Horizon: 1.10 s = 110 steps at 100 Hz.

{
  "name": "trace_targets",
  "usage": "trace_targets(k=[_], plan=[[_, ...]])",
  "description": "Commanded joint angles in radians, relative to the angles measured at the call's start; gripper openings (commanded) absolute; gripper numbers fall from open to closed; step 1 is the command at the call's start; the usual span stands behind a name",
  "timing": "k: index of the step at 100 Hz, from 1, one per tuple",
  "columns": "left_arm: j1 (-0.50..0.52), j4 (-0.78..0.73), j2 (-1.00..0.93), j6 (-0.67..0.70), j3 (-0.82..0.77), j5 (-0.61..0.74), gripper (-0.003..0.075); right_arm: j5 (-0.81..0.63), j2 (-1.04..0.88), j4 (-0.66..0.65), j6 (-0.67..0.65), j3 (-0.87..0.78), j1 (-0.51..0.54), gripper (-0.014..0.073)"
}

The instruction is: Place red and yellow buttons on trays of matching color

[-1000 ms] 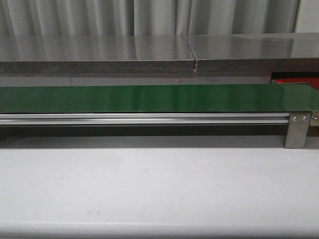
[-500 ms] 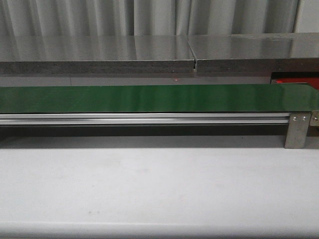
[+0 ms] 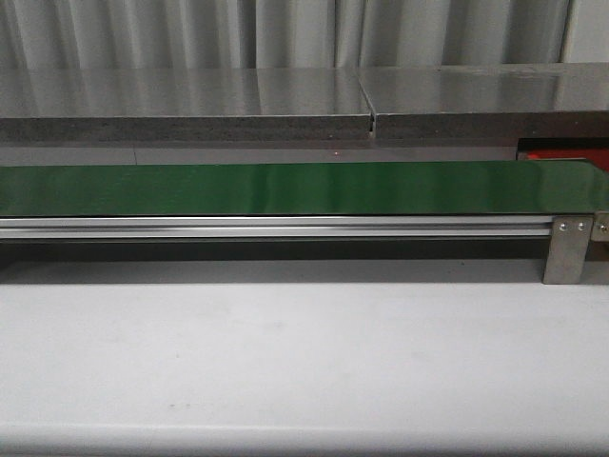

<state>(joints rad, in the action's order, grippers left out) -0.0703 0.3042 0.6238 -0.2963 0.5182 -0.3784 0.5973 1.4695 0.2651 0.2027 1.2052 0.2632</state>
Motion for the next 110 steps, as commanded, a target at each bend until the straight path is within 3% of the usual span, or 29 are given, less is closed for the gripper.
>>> trace_targets(k=[1, 32, 55, 64, 83, 90, 110], plan=[[-0.008, 0.021, 0.0, 0.002, 0.028, 0.072, -0.0019, -0.051, -0.133, 0.014, 0.026, -0.006, -0.039, 0.0603], [-0.008, 0.021, 0.0, 0.002, 0.028, 0.072, -0.0019, -0.08, -0.509, 0.014, 0.059, -0.265, -0.148, 0.0603], [-0.008, 0.021, 0.0, 0.002, 0.028, 0.072, -0.0019, -0.066, -0.782, 0.048, 0.058, -0.497, -0.157, 0.0573], [-0.008, 0.021, 0.0, 0.002, 0.028, 0.072, -0.0019, -0.066, -0.887, 0.046, 0.059, -0.571, -0.157, 0.0458], [-0.008, 0.021, 0.0, 0.002, 0.028, 0.072, -0.0019, -0.068, -1.02, 0.044, 0.059, -0.64, -0.157, 0.0041], [-0.008, 0.021, 0.0, 0.002, 0.028, 0.072, -0.0019, -0.068, -1.035, 0.044, 0.059, -0.643, -0.157, -0.0074], [-0.008, 0.026, 0.0, 0.002, 0.028, 0.072, -0.0019, -0.069, -1.035, 0.044, 0.059, -0.643, -0.157, -0.0067]])
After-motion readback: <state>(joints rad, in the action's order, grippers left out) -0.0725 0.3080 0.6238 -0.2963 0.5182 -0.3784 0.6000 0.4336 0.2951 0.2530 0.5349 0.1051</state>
